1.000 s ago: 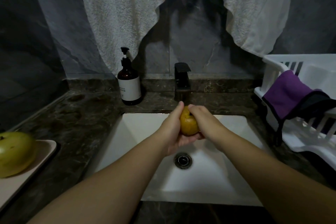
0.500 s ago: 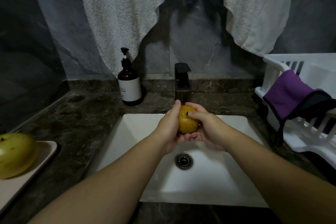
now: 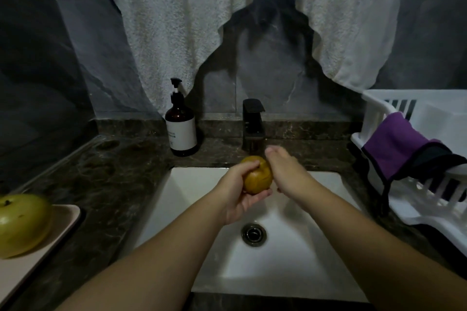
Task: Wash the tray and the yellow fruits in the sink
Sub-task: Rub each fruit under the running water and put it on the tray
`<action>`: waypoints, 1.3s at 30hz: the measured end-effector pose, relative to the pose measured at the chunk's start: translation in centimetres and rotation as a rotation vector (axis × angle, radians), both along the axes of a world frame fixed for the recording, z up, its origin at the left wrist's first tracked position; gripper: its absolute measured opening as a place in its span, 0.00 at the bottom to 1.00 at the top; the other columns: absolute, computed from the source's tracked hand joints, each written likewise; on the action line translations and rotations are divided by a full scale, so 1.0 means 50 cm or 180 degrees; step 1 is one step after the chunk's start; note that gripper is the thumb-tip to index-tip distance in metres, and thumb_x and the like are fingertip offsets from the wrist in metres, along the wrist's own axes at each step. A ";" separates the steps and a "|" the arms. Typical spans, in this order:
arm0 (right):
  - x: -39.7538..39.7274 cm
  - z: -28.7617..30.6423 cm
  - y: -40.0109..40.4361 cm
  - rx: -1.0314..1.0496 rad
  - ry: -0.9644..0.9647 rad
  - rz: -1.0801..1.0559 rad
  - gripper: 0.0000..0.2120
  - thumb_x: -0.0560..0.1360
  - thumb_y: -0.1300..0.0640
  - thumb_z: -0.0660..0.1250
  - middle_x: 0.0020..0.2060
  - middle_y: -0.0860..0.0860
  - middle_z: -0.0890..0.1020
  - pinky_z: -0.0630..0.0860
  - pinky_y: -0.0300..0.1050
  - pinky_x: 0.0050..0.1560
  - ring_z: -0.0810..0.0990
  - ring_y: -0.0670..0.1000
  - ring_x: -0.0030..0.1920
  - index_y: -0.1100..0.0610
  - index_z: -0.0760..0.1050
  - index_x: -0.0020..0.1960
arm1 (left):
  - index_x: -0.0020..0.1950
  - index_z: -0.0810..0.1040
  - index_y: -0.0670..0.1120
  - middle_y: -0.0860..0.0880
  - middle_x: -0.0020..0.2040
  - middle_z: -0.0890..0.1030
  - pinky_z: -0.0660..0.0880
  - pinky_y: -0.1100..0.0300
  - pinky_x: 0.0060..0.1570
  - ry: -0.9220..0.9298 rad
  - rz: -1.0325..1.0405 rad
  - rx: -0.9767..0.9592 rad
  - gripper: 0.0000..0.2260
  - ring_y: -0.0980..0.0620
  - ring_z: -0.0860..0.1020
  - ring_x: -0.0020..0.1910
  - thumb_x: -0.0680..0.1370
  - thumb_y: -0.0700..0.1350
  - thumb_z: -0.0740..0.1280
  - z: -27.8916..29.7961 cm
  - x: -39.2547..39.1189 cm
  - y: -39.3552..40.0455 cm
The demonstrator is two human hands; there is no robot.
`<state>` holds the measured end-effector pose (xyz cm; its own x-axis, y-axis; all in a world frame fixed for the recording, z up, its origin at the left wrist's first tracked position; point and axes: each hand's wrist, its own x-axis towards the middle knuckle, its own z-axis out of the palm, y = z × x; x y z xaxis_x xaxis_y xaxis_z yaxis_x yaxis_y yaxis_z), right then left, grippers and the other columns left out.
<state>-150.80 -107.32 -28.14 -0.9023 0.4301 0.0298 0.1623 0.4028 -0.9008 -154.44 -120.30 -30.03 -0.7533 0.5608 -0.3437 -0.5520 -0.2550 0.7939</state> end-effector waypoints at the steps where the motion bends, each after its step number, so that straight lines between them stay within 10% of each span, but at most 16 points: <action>1: -0.004 0.014 0.006 0.0163 0.0244 -0.0172 0.19 0.85 0.42 0.54 0.67 0.53 0.75 0.73 0.47 0.52 0.74 0.50 0.59 0.45 0.70 0.72 | 0.72 0.74 0.45 0.35 0.65 0.77 0.84 0.55 0.37 -0.0030 0.0074 0.0030 0.23 0.36 0.82 0.61 0.79 0.47 0.73 0.001 -0.003 -0.001; 5: -0.035 0.076 0.013 0.0659 0.0771 -0.0268 0.12 0.84 0.44 0.56 0.58 0.49 0.80 0.68 0.42 0.43 0.76 0.47 0.53 0.44 0.76 0.62 | 0.72 0.73 0.48 0.36 0.66 0.77 0.85 0.54 0.35 -0.0006 0.0283 0.0058 0.23 0.37 0.82 0.61 0.79 0.47 0.74 0.008 -0.009 0.001; 16: -0.109 0.126 0.009 0.1187 0.0122 0.0137 0.21 0.86 0.53 0.55 0.74 0.55 0.72 0.74 0.47 0.59 0.75 0.55 0.67 0.50 0.66 0.78 | 0.69 0.77 0.43 0.44 0.35 0.82 0.77 0.64 0.27 -0.0087 0.0156 -0.0239 0.32 0.52 0.78 0.29 0.78 0.68 0.67 -0.011 -0.022 0.008; 33: -0.105 0.124 0.017 0.0685 0.0283 0.0351 0.25 0.85 0.56 0.57 0.73 0.53 0.72 0.78 0.51 0.59 0.77 0.54 0.64 0.41 0.60 0.79 | 0.66 0.77 0.42 0.37 0.50 0.83 0.84 0.56 0.38 -0.0115 -0.0017 0.0080 0.23 0.45 0.84 0.35 0.82 0.59 0.66 -0.004 -0.015 0.017; 39: -0.065 0.050 0.009 0.0099 0.0006 -0.0634 0.18 0.84 0.40 0.53 0.48 0.50 0.77 0.71 0.49 0.47 0.75 0.51 0.47 0.47 0.71 0.65 | 0.70 0.75 0.45 0.36 0.59 0.82 0.86 0.51 0.44 -0.0026 0.0129 0.0059 0.24 0.41 0.86 0.47 0.79 0.55 0.72 -0.006 -0.023 0.022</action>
<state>-154.04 -106.85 -25.65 -0.7994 0.5989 0.0475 0.2397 0.3905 -0.8889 -155.57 -119.23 -30.31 -0.7727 0.5363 -0.3396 -0.5473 -0.2920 0.7843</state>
